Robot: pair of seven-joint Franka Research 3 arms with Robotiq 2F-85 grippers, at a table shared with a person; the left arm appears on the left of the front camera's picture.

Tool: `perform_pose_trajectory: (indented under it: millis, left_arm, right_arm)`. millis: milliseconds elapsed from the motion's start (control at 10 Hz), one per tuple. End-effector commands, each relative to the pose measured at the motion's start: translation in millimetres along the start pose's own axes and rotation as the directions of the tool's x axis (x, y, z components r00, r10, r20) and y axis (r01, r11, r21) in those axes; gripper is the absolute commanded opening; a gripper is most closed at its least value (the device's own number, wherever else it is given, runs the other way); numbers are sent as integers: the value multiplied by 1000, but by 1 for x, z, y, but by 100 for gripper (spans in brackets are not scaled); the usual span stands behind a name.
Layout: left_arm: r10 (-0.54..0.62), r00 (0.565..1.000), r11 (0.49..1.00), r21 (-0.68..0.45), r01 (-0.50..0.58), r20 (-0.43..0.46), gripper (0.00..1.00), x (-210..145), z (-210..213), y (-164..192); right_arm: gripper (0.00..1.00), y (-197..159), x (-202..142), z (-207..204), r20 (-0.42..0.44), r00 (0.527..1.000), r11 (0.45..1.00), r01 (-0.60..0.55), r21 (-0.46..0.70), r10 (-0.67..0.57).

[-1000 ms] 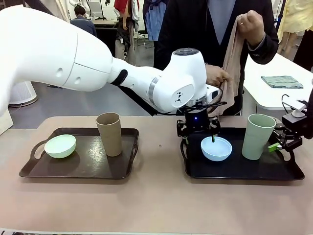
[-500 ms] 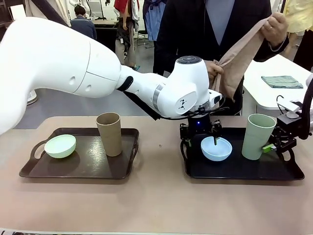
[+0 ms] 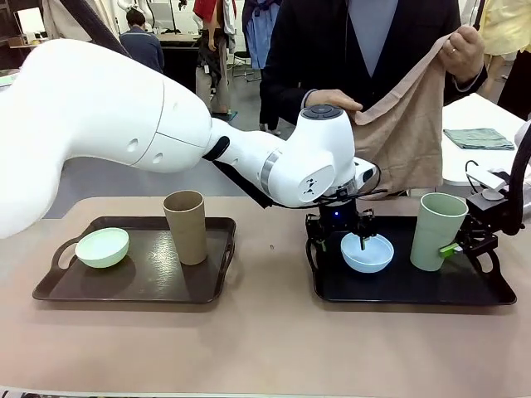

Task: Set up a tray with a mat and arrange the tableware.
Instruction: Pick up the Picnic Bowl and Reusable plastic cup from the Handle tray in front of the human's position and hold them in the air.

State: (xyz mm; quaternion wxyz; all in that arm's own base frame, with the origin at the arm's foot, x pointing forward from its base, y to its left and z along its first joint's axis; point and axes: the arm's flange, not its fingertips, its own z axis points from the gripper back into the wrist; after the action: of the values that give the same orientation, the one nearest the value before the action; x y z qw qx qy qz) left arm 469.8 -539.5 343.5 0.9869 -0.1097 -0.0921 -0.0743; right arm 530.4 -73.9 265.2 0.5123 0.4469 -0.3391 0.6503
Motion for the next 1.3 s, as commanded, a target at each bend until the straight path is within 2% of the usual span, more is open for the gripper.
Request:
perform_pose_trajectory:
  millis: [0,100,200,300,400,500,600,700,800,900,1100,1200]
  left_arm:
    - [-5,1000,1000,3,5,-16,0,1,-2,-2]
    - [-3,1000,1000,-1,3,-19,0,0,-4,-1]
    - [-1,1000,1000,3,1,-17,0,-1,-5,-1]
    - [-3,1000,1000,5,3,-16,18,-1,-4,-1]
    - [-2,1000,1000,6,2,-14,9,-1,-4,-1]
    - [-3,1000,1000,9,4,-14,0,-1,-4,-1]
    - [-4,1000,1000,15,4,-12,0,-2,-4,-1]
    - [-6,1000,1000,17,6,-12,0,-2,-3,-1]
    - [-9,1000,1000,18,9,-9,0,-2,-2,-1]
    - [-9,1000,1000,21,9,-10,0,-4,-1,-1]
    - [-22,1000,999,35,22,-8,0,-7,2,1]
    - [-2,1000,1000,30,3,-14,0,-12,10,2]
  right_arm:
    - [0,4,2,-6,22,1000,999,-19,-26,19]
    - [36,5,2,-6,20,1000,1000,-18,-24,18]
    - [0,5,1,-6,20,1000,1000,-17,-20,17]
    - [0,5,1,-6,21,1000,1000,-17,-18,17]
    - [0,5,1,-7,20,1000,1000,-18,-15,18]
    - [24,5,-1,-6,20,1000,1000,-17,-15,17]
    - [24,6,-2,-6,19,1000,1000,-14,-14,15]
    - [0,6,-2,-6,19,1000,1000,-14,-14,15]
    - [24,7,-3,-6,19,1000,1000,-13,-13,13]
    - [0,7,-3,-6,19,1000,1000,-12,-10,12]
    - [0,8,-4,-7,16,1000,1000,-8,-7,8]
    - [63,8,-4,-5,22,1000,1000,11,13,-11]
